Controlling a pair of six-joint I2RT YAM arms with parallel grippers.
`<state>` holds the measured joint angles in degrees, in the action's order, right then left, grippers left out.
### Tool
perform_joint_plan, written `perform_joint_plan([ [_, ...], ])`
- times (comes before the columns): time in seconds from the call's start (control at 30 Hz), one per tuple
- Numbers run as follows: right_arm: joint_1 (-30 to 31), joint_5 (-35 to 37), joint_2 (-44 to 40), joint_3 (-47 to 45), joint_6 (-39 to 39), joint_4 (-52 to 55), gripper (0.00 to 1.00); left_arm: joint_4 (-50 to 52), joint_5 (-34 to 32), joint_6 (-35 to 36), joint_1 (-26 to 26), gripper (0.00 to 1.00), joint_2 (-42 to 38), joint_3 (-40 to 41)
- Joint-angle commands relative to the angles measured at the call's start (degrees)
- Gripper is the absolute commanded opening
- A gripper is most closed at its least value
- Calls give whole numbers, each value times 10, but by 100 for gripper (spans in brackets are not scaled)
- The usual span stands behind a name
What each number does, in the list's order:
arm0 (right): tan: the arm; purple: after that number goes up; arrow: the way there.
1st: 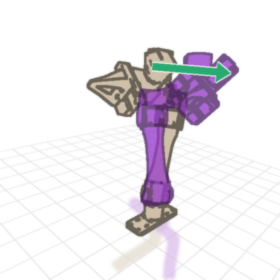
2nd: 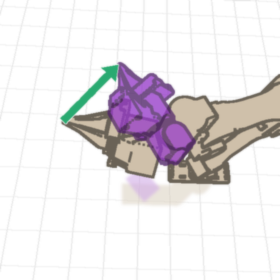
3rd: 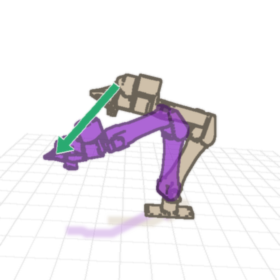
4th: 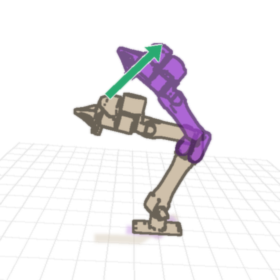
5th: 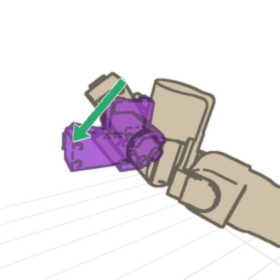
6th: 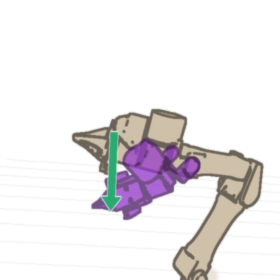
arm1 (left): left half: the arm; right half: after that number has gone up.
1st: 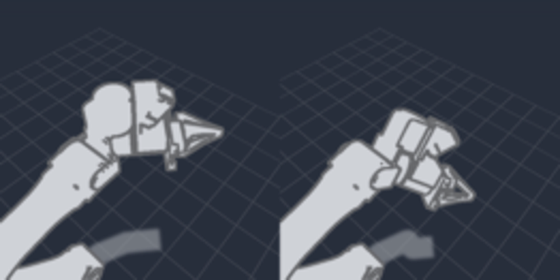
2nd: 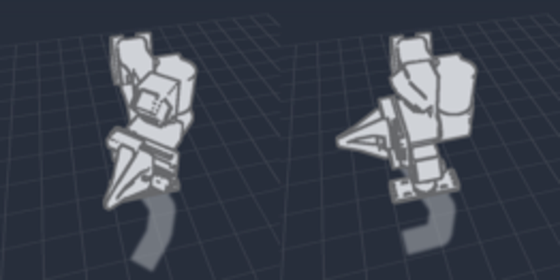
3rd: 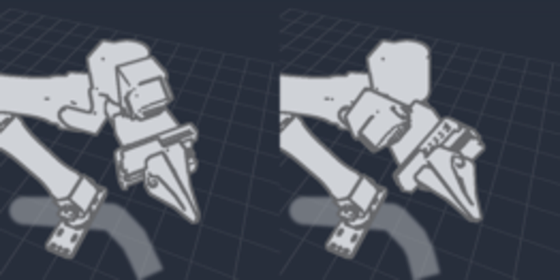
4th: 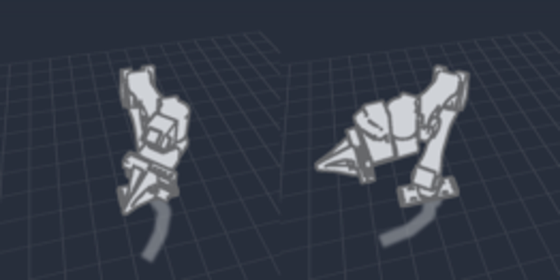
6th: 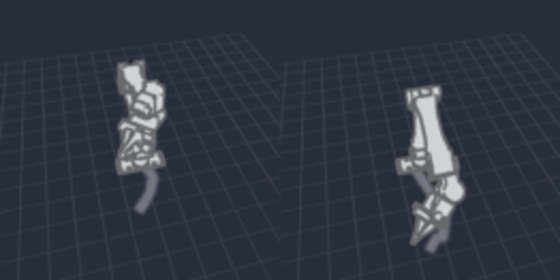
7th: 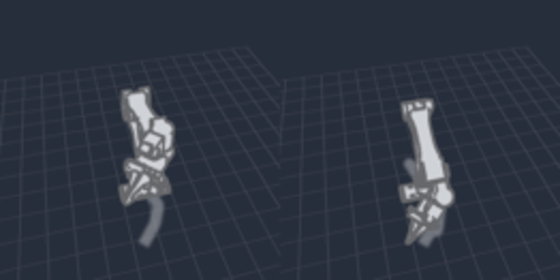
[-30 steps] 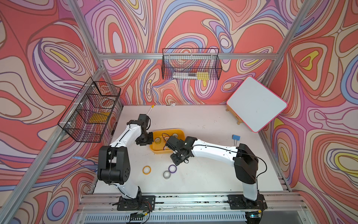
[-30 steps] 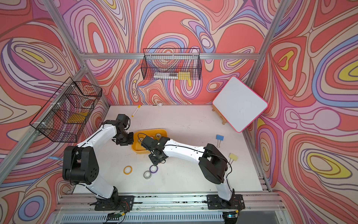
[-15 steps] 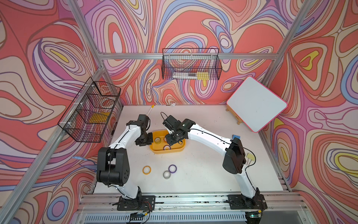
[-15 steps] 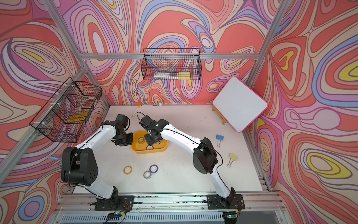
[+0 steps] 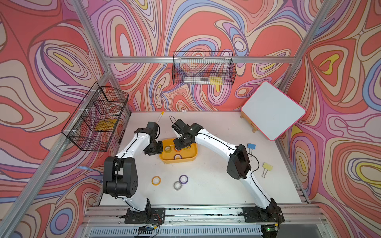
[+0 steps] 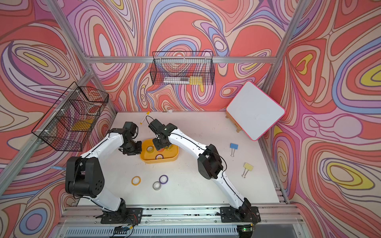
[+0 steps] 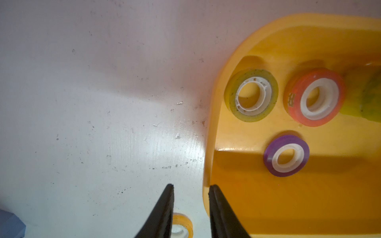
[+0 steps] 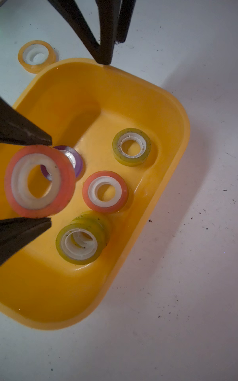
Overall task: Put the transparent tape into the storage box
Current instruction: Place the tape in the storage box.
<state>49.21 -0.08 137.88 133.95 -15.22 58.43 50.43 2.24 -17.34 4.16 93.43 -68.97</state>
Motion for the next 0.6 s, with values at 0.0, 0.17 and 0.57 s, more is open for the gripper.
perform_joint_plan([
  [0.0, 0, 4, 9, -13, 11, -41, 53, 12, 7, 8, 1, 34, -6, 5],
  [0.17, 0, 6, 20, -17, 15, -71, 53, 11, 8, 8, 1, 34, -6, 5],
  [0.57, -7, 6, 42, -26, 10, -103, 53, 10, 15, 8, 0, 34, -3, 4],
])
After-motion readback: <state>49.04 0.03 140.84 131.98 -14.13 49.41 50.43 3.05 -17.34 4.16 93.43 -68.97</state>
